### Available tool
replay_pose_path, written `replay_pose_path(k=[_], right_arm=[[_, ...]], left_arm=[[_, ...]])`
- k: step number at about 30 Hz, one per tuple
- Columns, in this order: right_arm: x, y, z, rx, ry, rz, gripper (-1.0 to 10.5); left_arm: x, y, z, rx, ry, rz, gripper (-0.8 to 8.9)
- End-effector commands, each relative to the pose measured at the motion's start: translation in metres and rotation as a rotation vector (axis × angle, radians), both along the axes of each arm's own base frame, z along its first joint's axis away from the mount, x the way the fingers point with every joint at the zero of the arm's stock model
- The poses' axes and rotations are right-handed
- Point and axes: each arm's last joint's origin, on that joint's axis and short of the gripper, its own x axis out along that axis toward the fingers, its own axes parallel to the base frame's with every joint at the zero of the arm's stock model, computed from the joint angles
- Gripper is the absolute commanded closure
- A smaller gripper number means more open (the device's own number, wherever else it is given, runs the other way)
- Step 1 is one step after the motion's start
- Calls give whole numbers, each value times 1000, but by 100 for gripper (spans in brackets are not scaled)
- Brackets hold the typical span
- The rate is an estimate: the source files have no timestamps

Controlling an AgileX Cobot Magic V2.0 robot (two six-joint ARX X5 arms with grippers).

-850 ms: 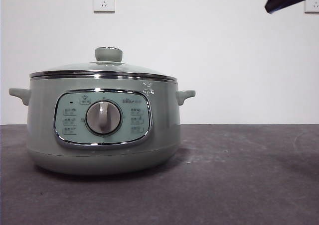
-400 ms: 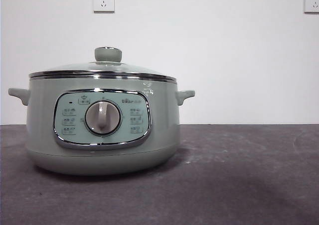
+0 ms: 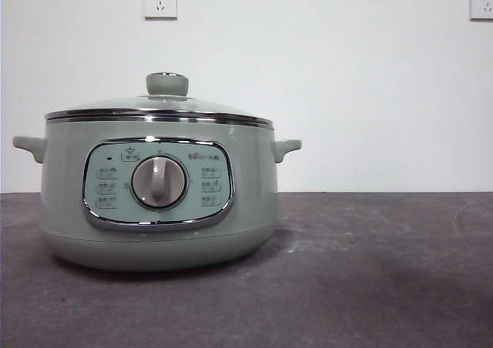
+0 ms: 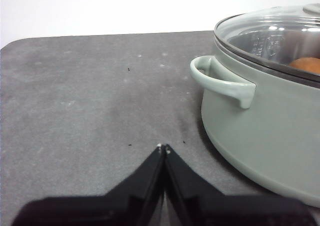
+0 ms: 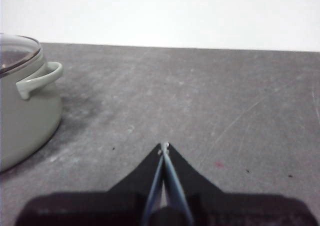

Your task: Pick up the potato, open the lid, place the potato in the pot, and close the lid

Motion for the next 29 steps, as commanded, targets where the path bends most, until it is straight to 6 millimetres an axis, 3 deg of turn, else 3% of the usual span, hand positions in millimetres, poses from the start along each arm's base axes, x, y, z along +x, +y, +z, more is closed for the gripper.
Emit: replay_pose_path(k=[1,7,29], right_arm=[[2,0,-8,1,-10,1,946],[3,1,-19,22,45,-3,946],[4,1,-21,36,70,-13,946]], left_arm=[[0,0,-5,-6,10,7,816],[0,0,-5,-6,10,7,816],[0,0,-5,-6,10,7,816]])
